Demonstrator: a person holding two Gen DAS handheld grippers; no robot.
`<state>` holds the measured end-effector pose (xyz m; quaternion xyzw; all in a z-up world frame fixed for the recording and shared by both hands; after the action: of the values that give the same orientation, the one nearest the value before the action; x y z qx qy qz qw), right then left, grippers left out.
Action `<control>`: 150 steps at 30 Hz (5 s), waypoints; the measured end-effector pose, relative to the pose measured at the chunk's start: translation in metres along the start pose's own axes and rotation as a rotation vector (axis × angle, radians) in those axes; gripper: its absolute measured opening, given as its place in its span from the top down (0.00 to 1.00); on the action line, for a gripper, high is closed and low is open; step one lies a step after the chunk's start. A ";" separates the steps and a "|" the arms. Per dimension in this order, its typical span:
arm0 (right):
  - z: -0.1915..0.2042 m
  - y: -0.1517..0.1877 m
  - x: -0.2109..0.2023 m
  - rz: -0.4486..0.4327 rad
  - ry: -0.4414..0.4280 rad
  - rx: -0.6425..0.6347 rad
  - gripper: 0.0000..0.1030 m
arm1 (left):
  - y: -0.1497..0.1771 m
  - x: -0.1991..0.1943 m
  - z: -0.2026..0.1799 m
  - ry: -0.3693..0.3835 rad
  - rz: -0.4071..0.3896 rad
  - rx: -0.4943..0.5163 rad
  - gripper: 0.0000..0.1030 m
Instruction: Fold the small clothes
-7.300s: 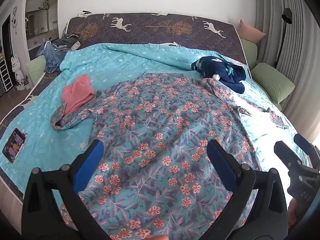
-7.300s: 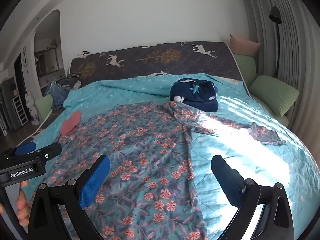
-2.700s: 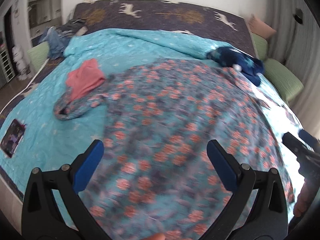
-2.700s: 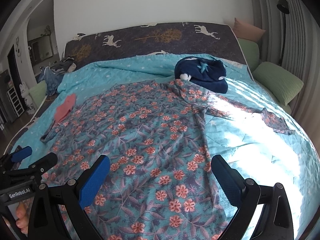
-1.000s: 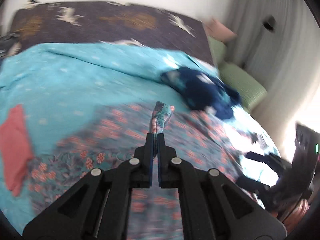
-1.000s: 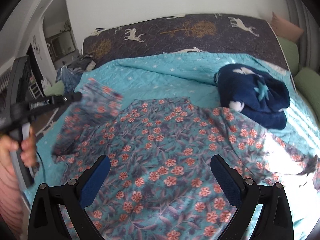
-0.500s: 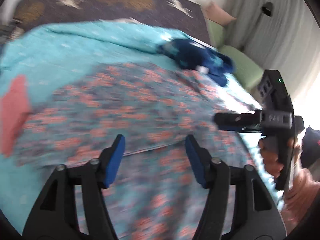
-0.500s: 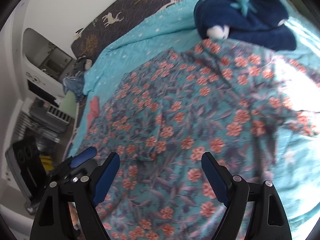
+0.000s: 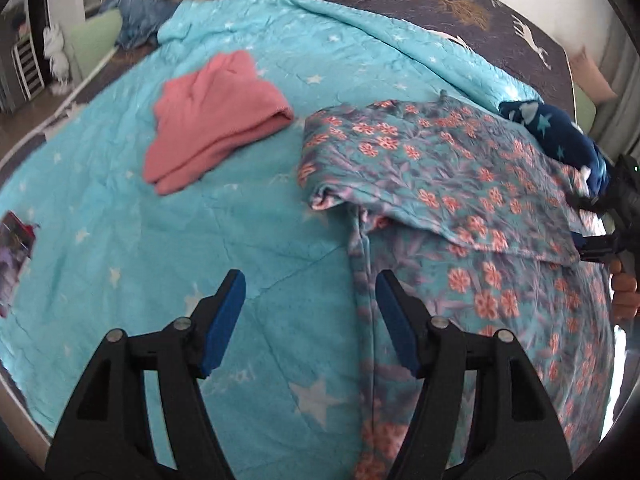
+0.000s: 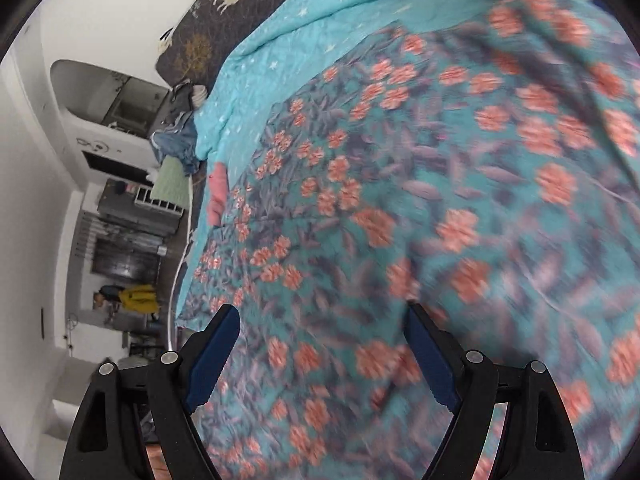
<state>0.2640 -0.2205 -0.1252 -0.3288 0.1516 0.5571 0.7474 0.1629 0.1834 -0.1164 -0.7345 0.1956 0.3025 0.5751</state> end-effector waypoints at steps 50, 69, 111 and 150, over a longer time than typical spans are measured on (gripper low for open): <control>-0.067 0.011 -0.142 -0.299 0.435 -0.127 0.83 | -0.083 0.105 -0.044 -0.262 -0.030 0.209 0.29; -0.089 0.053 -0.227 -0.367 0.337 -0.059 0.75 | -0.038 0.043 -0.112 0.149 0.046 0.120 0.28; 0.083 0.040 -0.113 -0.365 0.089 -0.447 0.95 | -0.004 -0.018 -0.145 0.242 -0.022 0.081 0.26; 0.033 0.088 -0.101 -0.122 0.131 -0.367 0.51 | -0.038 -0.001 -0.216 0.503 -0.006 0.050 0.98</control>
<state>0.1436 -0.2585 -0.0699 -0.5035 0.0756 0.5064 0.6960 0.2338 -0.0146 -0.0552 -0.7728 0.3377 0.1039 0.5272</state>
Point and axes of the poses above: each gripper's, at about its wrist camera, not at the fingertips, and x roughly the way its jaws point, z to its left, y to its underside, the point moved 1 cm from there along x, roughly the way its jaws point, and after that the axes turned 12 degrees about -z, right-handed, at the moved point
